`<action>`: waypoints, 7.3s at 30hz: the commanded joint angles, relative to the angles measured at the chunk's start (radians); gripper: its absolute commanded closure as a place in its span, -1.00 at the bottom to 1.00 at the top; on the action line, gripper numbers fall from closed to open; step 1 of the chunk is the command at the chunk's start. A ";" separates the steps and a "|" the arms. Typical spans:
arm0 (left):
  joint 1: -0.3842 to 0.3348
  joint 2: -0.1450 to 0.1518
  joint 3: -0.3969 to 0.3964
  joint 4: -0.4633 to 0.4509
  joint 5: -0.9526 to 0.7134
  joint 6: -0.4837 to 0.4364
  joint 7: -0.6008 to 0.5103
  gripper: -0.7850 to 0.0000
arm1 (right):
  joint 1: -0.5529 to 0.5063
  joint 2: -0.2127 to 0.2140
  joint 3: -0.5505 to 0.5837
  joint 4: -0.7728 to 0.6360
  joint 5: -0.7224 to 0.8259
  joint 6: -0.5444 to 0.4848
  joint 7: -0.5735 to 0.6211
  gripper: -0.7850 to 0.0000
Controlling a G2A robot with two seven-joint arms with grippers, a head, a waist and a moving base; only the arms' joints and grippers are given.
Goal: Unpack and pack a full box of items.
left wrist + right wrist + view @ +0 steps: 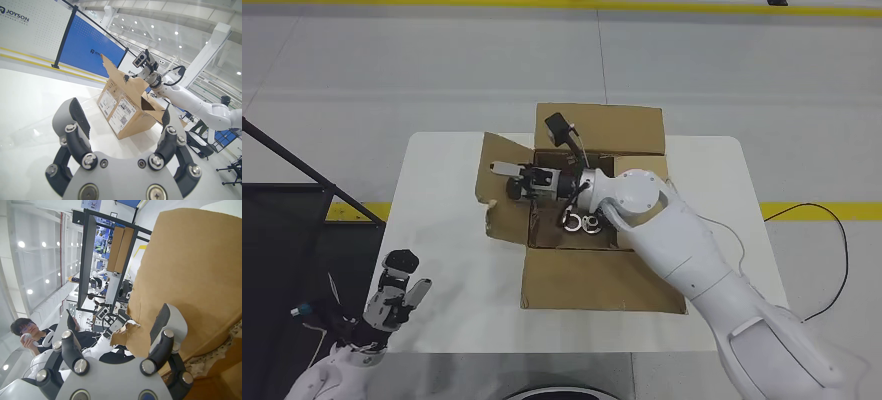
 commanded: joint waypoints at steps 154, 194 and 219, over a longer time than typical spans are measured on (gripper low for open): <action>-1.238 -0.207 0.992 0.343 -0.545 0.783 -0.875 -1.00 | -0.635 0.287 0.995 -0.141 0.138 -0.079 0.594 -1.00; -1.389 -0.359 1.181 0.523 -0.564 0.782 -0.776 -1.00 | -0.872 0.352 1.272 -0.405 0.300 -0.238 0.480 -1.00; -1.499 -0.497 1.274 0.797 -0.596 0.766 -0.851 -1.00 | -0.960 0.369 1.371 -0.476 0.244 -0.312 0.269 -1.00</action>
